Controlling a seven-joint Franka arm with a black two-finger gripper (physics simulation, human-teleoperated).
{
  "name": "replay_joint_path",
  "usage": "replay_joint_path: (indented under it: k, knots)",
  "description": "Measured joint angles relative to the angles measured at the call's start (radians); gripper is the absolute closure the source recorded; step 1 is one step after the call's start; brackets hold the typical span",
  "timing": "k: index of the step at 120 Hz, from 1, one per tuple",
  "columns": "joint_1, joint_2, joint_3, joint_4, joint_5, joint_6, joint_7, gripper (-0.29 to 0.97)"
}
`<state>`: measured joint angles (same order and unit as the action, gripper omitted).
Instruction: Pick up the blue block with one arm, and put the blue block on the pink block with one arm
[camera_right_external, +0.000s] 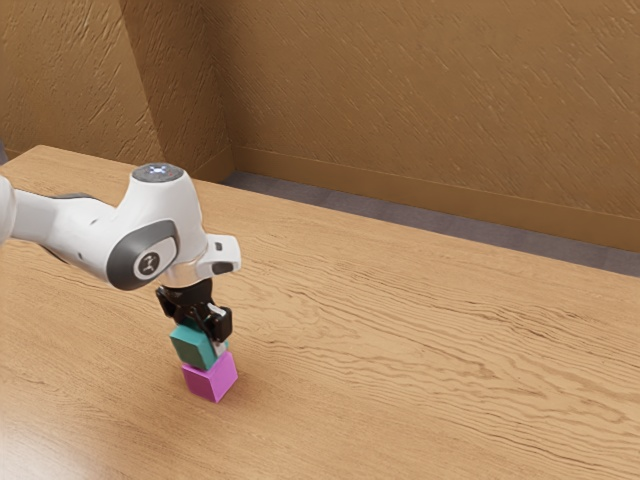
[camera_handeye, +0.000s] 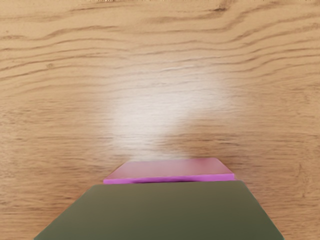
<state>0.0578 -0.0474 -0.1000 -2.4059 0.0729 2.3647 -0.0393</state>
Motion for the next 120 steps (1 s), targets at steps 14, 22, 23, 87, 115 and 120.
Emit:
replay_joint_path:
  k: [14,22,23,87,115,120]
  knots:
    - [-0.003,-0.002,0.001,0.0,-0.001,0.001,0.001,0.28]
    - [-0.002,-0.003,0.001,0.0,-0.001,0.002,0.001,0.28]
    - [-0.001,-0.003,0.001,0.0,-0.001,0.002,0.001,0.28]
    - [0.001,-0.132,-0.016,0.0,-0.011,-0.037,0.015,0.04]
    - [0.001,-0.209,-0.027,0.004,-0.013,-0.098,0.017,0.01]
    - [0.0,-0.209,-0.03,0.004,-0.014,-0.105,0.014,0.01]
